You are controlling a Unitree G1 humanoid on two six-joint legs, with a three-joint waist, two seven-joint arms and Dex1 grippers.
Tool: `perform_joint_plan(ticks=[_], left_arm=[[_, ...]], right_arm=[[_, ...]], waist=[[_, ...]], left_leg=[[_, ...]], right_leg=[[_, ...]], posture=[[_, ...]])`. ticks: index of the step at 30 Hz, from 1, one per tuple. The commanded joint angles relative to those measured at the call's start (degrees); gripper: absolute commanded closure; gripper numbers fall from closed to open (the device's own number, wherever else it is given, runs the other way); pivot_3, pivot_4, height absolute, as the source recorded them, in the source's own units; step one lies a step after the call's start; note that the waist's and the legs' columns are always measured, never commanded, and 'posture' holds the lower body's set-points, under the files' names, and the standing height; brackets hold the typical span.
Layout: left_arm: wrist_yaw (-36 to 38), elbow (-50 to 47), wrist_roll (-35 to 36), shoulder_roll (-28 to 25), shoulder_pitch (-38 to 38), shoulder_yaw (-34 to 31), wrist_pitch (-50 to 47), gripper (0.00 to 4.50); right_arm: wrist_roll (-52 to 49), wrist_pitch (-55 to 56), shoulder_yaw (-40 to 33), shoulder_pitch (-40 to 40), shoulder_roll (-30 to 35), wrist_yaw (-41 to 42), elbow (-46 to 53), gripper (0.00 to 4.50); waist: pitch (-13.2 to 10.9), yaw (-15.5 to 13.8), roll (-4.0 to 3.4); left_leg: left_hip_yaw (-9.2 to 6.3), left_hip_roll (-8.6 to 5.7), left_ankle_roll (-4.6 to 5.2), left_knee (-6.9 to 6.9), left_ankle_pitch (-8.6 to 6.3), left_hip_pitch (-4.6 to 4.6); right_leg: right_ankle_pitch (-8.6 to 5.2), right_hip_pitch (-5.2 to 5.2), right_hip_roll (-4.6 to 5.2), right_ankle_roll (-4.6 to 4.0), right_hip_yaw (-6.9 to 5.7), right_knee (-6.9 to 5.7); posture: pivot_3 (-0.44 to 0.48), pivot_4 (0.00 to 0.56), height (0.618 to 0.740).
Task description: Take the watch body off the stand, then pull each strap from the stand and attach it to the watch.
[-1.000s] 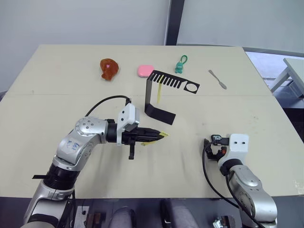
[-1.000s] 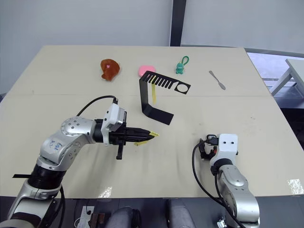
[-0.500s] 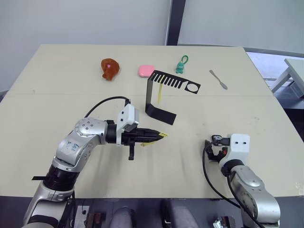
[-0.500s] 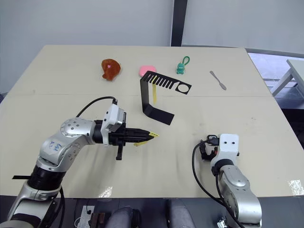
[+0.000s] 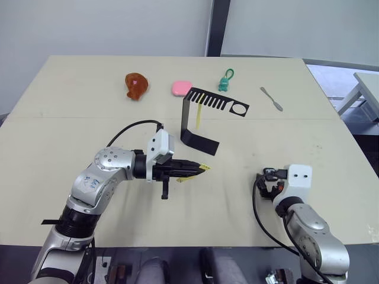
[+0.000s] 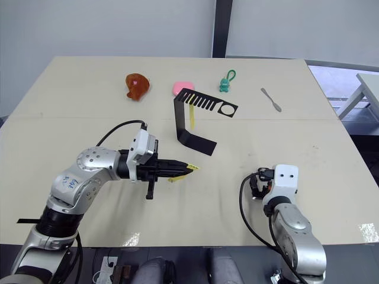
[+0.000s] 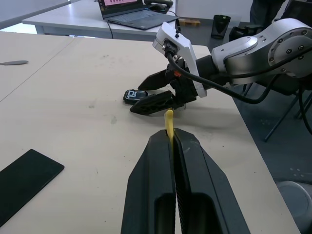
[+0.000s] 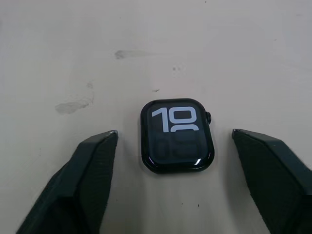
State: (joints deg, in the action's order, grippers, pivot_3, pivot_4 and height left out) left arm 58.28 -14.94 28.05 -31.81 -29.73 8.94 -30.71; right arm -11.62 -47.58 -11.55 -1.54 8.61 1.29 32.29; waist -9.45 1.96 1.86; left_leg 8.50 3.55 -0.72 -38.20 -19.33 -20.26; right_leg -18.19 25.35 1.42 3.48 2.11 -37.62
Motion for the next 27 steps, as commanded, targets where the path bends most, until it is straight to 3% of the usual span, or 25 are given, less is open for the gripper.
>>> perform_joint_plan(ticks=[1,27], left_arm=[[-0.36,-1.45,1.20,0.03,-0.36,-1.88,0.16,4.50],[-0.62,-1.72,1.39,-0.25,-0.66,-2.00,-0.56,4.50]], right_arm=[[0.26,-0.50,-1.04,-0.45,-0.07,-0.84,0.24,1.77],[0.73,-0.77,-0.67,1.07,-1.15,-1.39,-1.00,1.77]], waist=[[0.00,0.00,0.00],[0.00,0.42,0.00]], left_leg=[[0.00,0.00,0.00,0.00,0.00,0.00],[0.00,0.01,0.00,-0.01,0.00,0.01]], right_leg=[[0.00,0.00,0.00,0.00,0.00,0.00],[0.00,0.00,-0.01,0.00,0.00,-0.03]], posture=[[0.000,0.150,0.740],[0.000,0.150,0.740]])
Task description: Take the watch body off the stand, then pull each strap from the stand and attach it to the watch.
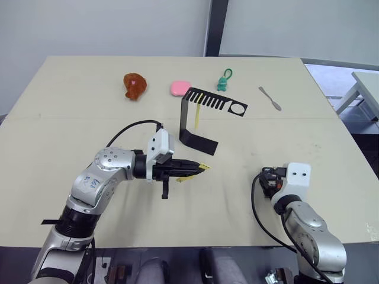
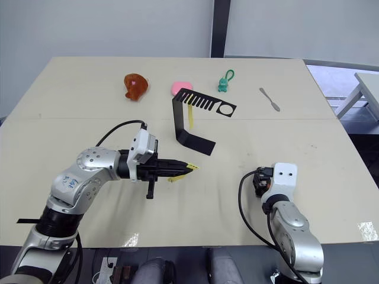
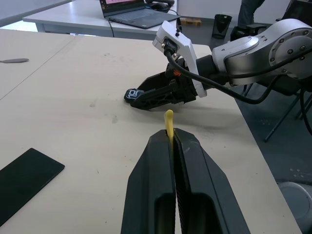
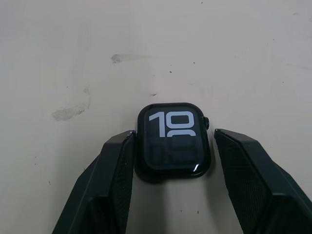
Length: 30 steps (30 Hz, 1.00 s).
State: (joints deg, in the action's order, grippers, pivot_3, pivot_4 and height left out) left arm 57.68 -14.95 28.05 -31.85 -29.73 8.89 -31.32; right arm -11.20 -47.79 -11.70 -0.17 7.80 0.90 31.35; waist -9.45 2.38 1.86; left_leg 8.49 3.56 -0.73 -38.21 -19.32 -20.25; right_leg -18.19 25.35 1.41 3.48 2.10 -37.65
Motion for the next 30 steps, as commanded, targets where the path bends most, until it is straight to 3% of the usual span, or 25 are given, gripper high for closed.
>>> perform_joint_plan(ticks=[1,4,14,20,25,30], left_arm=[[-0.02,-1.75,1.41,-0.19,-0.64,-1.94,0.02,4.50],[-0.01,-1.78,1.46,-0.16,-0.62,-1.94,0.01,4.50],[0.15,-1.81,0.90,-0.21,0.04,-1.70,0.94,4.50],[4.58,-0.22,-3.46,-3.05,2.19,-0.63,10.31,4.50],[8.14,2.51,-5.89,-5.28,2.16,-1.02,17.52,4.50],[11.53,3.92,-8.82,-7.02,1.10,-0.93,26.12,4.50]], right_arm=[[0.25,-0.43,-0.70,-0.28,-0.36,-1.00,-0.04,2.04],[0.18,-0.31,-0.91,-0.18,-0.24,-0.92,0.12,2.99],[-1.42,-3.22,-2.01,1.35,3.16,1.62,2.92,2.99],[-13.09,-12.27,-6.47,4.57,15.73,15.22,6.44,2.99],[-25.92,-21.81,-8.82,10.16,27.03,27.81,2.90,2.99],[-32.83,-28.61,-6.92,19.60,30.68,32.31,-5.51,2.99]], waist=[[0.00,0.00,0.00],[0.00,0.01,0.00],[0.00,0.31,0.00],[-0.02,0.62,-0.03],[-0.03,0.78,-0.05],[-0.04,0.74,-0.05]], left_leg=[[0.00,0.00,0.00,0.00,0.00,0.00],[0.00,0.00,0.00,0.00,0.00,0.00],[0.00,0.00,0.00,0.00,0.00,0.00],[0.00,-0.01,0.01,0.00,0.00,-0.01],[0.00,0.02,0.01,0.03,0.00,0.02],[-0.02,0.01,0.06,0.01,-0.03,-0.04]], right_leg=[[0.00,0.00,0.00,0.00,0.00,0.00],[0.00,0.00,0.00,0.00,0.00,0.00],[0.00,0.00,0.00,0.00,0.00,0.00],[0.00,0.01,0.01,0.00,0.00,0.00],[0.00,0.00,-0.04,-0.01,0.00,0.01],[0.00,0.00,-0.02,0.00,0.00,0.08]], posture=[[0.000,0.150,0.740],[0.000,0.150,0.740],[0.000,0.150,0.740],[0.000,0.150,0.740],[0.000,0.150,0.740],[0.000,0.150,0.740]])
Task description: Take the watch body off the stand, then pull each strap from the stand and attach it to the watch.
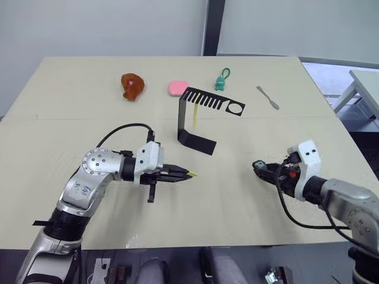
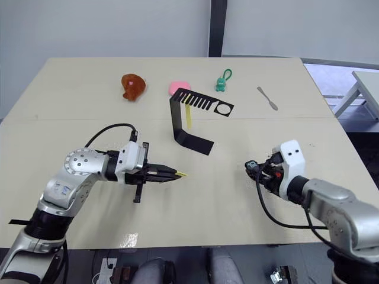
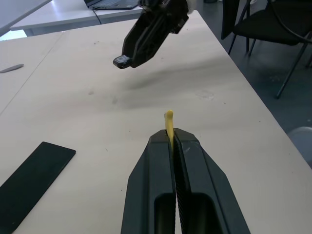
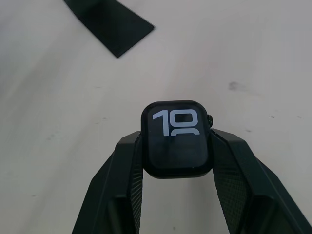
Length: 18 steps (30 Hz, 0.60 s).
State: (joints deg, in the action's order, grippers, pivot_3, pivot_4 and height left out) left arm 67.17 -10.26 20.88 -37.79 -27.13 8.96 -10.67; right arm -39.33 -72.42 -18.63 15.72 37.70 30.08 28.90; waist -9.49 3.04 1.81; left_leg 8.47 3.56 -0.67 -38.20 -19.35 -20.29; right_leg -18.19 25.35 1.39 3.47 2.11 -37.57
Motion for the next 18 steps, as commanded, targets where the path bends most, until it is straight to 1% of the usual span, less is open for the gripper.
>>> perform_joint_plan(ticks=[1,4,7,10,13,18], left_arm=[[2.51,-0.56,-2.41,-1.28,-1.65,-0.80,7.29,4.50],[3.04,0.56,-4.98,-1.15,-2.35,-0.22,13.09,4.50],[3.21,1.76,-6.74,-0.42,-3.14,-0.02,19.02,4.50],[3.33,3.44,-8.98,-0.50,-3.84,0.43,24.01,4.50],[3.01,4.23,-9.34,-0.13,-4.09,0.90,25.55,4.50],[2.76,4.08,-9.63,0.94,-4.20,2.20,25.20,4.50]], right_arm=[[-6.31,-5.70,0.59,5.13,1.03,4.24,-4.40,2.99],[-10.10,-9.37,2.74,8.29,1.23,6.85,-6.82,2.99],[-11.87,-11.73,4.86,11.09,-1.63,6.21,-9.22,2.99],[-13.77,-14.69,4.99,12.92,-3.38,6.05,-11.06,2.99],[-15.25,-17.55,4.75,14.61,-4.91,5.63,-12.61,2.99],[-15.99,-18.52,6.39,15.51,-4.97,6.04,-12.93,2.99]], waist=[[0.00,0.03,0.00],[0.00,0.01,0.00],[0.00,0.03,0.00],[0.00,0.02,0.00],[0.00,0.03,0.00],[0.00,0.05,0.00]], left_leg=[[0.02,0.00,0.01,0.00,0.00,-0.01],[0.01,0.01,0.01,0.00,0.00,-0.02],[0.01,0.01,0.02,-0.02,0.00,-0.03],[0.01,0.02,0.03,-0.06,0.00,-0.03],[0.01,0.03,0.02,-0.05,0.00,-0.05],[0.02,0.03,0.03,-0.05,0.00,-0.05]], right_leg=[[0.00,0.01,0.00,0.01,0.01,0.02],[0.00,0.01,0.01,0.01,-0.01,0.02],[0.01,0.01,0.03,0.01,0.00,0.01],[0.01,0.01,0.03,0.02,0.00,-0.02],[0.01,0.03,0.03,0.02,-0.02,-0.03],[0.01,0.03,0.04,0.02,-0.03,-0.03]], posture=[[0.000,0.150,0.740],[0.000,0.150,0.740],[0.000,0.150,0.740],[0.000,0.150,0.740],[0.000,0.150,0.740],[0.000,0.150,0.740]])
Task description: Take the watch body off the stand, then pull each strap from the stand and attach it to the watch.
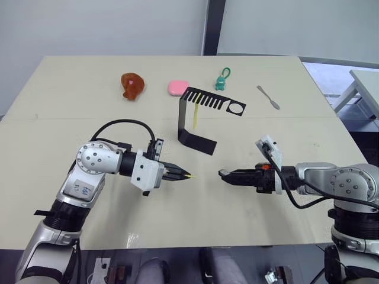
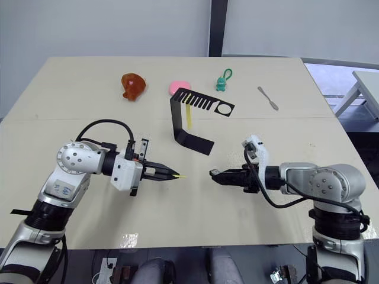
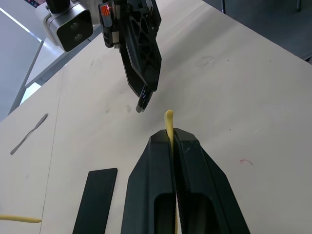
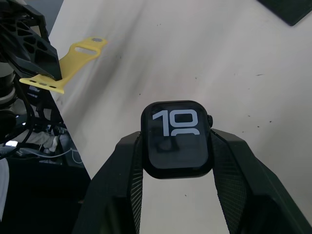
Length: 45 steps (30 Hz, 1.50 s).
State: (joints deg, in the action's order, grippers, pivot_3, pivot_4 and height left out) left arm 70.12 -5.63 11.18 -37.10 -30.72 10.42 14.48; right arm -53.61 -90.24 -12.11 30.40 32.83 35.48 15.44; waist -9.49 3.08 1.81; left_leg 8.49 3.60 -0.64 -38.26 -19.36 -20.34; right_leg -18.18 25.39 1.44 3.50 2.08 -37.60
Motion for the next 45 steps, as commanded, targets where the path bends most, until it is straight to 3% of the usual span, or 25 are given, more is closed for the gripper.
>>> perform_joint_plan(ticks=[1,17,45], left_arm=[[-0.07,-0.76,0.00,0.30,-0.47,0.95,-0.09,4.50],[-5.32,0.82,-5.27,3.88,-1.99,2.81,-0.03,4.50],[-6.92,2.08,-6.82,5.03,-2.32,3.87,-0.27,4.50]], right_arm=[[-1.74,-0.96,-0.17,1.00,-0.28,0.46,0.30,2.99],[-1.85,-2.14,-0.51,2.31,-2.20,-0.18,-0.44,2.99],[-2.62,-2.26,-0.11,3.70,-2.79,-0.22,-0.83,2.99]], waist=[[0.00,0.03,0.00],[0.00,0.11,0.00],[0.00,0.09,0.00]], left_leg=[[0.00,0.00,0.00,0.00,0.00,0.00],[0.01,0.02,0.00,-0.02,0.00,0.00],[0.01,0.02,0.00,-0.02,0.00,0.00]], right_leg=[[0.00,0.00,0.00,0.00,0.00,0.00],[0.00,0.02,-0.01,0.00,0.00,-0.04],[0.00,0.02,0.00,0.00,-0.01,-0.05]], posture=[[0.000,0.150,0.740],[0.000,0.150,0.740],[0.000,0.150,0.740]])
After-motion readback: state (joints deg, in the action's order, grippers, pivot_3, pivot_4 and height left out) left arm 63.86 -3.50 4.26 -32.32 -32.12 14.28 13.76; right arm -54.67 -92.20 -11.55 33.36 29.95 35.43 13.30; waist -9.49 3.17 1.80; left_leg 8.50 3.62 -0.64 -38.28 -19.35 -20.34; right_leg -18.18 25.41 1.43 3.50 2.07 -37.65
